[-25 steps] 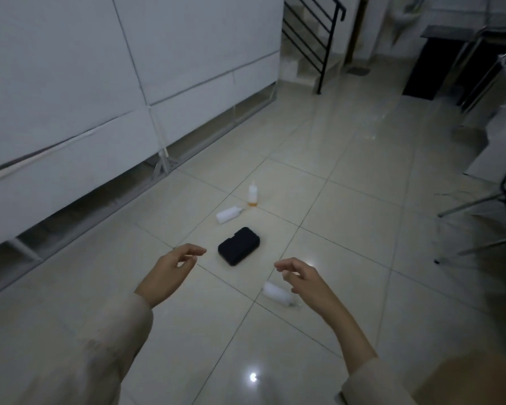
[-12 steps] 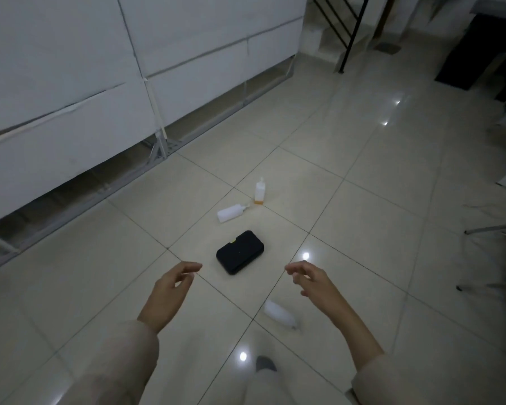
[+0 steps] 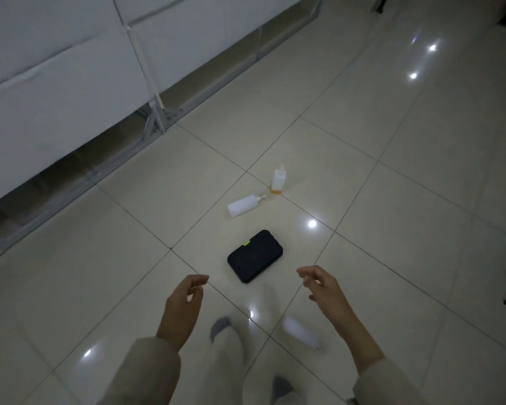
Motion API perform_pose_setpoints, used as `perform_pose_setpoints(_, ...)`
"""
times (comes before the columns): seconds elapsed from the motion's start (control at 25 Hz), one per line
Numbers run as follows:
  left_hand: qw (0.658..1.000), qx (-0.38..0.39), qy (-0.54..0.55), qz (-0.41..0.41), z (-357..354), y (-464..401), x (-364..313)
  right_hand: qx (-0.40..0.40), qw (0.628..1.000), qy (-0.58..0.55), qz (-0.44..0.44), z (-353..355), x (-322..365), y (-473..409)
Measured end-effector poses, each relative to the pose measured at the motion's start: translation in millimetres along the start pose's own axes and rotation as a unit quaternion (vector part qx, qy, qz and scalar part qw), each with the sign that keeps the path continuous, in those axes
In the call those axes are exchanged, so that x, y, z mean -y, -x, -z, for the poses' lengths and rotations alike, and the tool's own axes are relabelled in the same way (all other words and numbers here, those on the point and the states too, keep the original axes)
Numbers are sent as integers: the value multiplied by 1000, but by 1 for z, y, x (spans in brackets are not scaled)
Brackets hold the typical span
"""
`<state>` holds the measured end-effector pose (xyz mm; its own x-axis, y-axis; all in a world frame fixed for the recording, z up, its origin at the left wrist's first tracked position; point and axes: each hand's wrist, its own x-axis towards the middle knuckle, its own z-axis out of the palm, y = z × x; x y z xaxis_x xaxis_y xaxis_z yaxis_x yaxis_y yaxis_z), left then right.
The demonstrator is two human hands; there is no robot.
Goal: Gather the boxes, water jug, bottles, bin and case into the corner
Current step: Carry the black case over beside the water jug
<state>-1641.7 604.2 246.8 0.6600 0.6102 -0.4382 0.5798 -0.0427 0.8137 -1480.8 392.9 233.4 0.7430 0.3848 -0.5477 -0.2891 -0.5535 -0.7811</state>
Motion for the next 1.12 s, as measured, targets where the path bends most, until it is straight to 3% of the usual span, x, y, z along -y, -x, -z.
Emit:
perform_pose_setpoints(0.32,997,28,-20,72,-93,-180,105,-45,998,-11,-52,-70,-102,-202)
perform_pose_setpoints(0.76,980,-17,40,195,-262,-380,323,-21,981,189,-38,-129,-298,-487)
perform_pose_setpoints(0.84,966,-42,78,243,-278,-397,349,7,976,210,-56,-125,-313,-516)
perform_pose_setpoints(0.92,950,-70,117,282,-294,-405,364,40,983,163,-78,-120,-320,-528)
perform_pose_setpoints(1.12,922,-119,206,306,-305,-402,354,10,990,61,-123,-112,-324,-522)
